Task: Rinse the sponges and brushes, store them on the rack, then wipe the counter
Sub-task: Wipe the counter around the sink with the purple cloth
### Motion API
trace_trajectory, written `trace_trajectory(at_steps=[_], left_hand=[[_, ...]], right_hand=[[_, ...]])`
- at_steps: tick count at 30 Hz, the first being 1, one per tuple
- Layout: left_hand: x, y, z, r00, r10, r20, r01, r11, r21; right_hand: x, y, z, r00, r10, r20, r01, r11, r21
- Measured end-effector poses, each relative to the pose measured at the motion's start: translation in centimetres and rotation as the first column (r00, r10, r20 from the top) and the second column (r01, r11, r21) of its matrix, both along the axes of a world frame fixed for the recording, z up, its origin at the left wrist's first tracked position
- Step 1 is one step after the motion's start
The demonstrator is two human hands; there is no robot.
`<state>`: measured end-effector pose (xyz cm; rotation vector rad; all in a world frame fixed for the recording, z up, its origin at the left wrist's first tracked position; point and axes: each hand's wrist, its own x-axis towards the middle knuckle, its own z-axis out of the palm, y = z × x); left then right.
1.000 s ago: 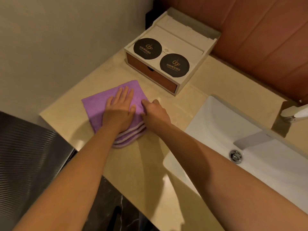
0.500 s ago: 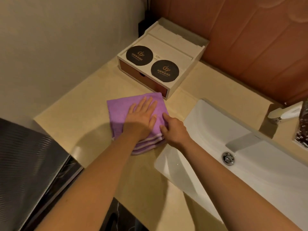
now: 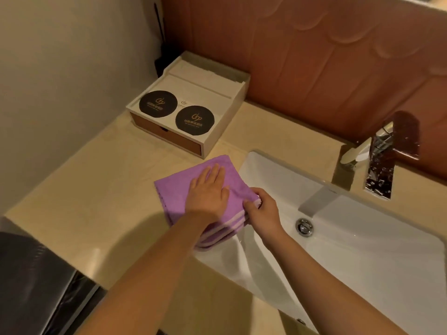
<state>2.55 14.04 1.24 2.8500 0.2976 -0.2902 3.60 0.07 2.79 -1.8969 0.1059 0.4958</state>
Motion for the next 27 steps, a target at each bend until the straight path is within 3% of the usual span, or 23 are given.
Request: trace_trajectory(at_steps=[6, 11, 16, 22, 25, 27], left_hand=[[2.6, 1.7, 1.5, 0.977, -0.214, 0.021, 0.207, 0.963, 0.171], [4.4, 1.0, 0.4, 0.985, -0.165, 0.044, 0.150, 0.960, 0.238], [7.4, -0.6, -0.1, 0.993, -0.084, 0.088, 0.065, 0.977, 0.201], [12.6, -1.2, 0.6, 0.989, -0.126, 0.074, 0.106, 0.966, 0.235], [13.6, -1.8, -0.4, 0.994, -0.097, 0.049, 0.080, 0.958, 0.276], [14.2, -2.0, -1.5, 0.996, -0.076, 0.051, 0.060, 0.966, 0.252]], right_hand=[[6.3, -0.6, 1.6, 0.990, -0.011, 0.142, 0.032, 0.989, -0.146], [11.6, -1.3, 2.0, 0.968, 0.068, 0.240, 0.001, 0.961, -0.277], [15.7, -1.6, 1.8, 0.953, 0.119, 0.278, -0.019, 0.942, -0.336], [19.0, -1.2, 2.5, 0.939, 0.066, 0.337, 0.079, 0.913, -0.400], [16.8, -0.3, 1.7, 0.791, 0.280, 0.544, 0.143, 0.780, -0.609], [15.1, 0.6, 1.0, 0.785, 0.420, 0.455, 0.014, 0.723, -0.690]])
